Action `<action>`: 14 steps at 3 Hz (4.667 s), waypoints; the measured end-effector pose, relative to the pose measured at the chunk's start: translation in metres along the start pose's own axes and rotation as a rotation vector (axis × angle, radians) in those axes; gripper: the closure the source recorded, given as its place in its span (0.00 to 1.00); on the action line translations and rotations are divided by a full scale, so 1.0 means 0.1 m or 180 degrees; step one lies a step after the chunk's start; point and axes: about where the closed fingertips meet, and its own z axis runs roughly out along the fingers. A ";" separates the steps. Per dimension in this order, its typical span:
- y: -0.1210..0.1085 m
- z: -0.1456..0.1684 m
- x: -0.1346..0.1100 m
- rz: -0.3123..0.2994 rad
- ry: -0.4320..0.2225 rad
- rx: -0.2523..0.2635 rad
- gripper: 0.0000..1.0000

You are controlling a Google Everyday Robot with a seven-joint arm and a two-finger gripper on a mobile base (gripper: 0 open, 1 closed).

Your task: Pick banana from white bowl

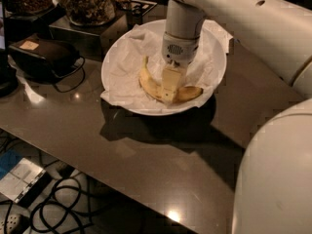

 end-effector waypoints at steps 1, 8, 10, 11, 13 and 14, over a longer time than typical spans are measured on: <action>0.02 0.03 0.05 0.0002 0.0011 -0.0033 0.61; 0.63 -0.42 -0.12 -0.0624 -0.0095 0.0493 1.00; 1.07 -0.74 -0.07 -0.0778 -0.0272 0.0618 1.00; 1.30 -0.81 -0.09 -0.0831 -0.0282 0.0667 1.00; 1.75 -0.64 -0.34 -0.1087 -0.0053 0.0719 1.00; 1.75 -0.66 -0.40 -0.1099 -0.0132 0.0759 1.00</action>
Offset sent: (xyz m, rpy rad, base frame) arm -0.0027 -0.0023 -0.0020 0.0009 0.0078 0.0002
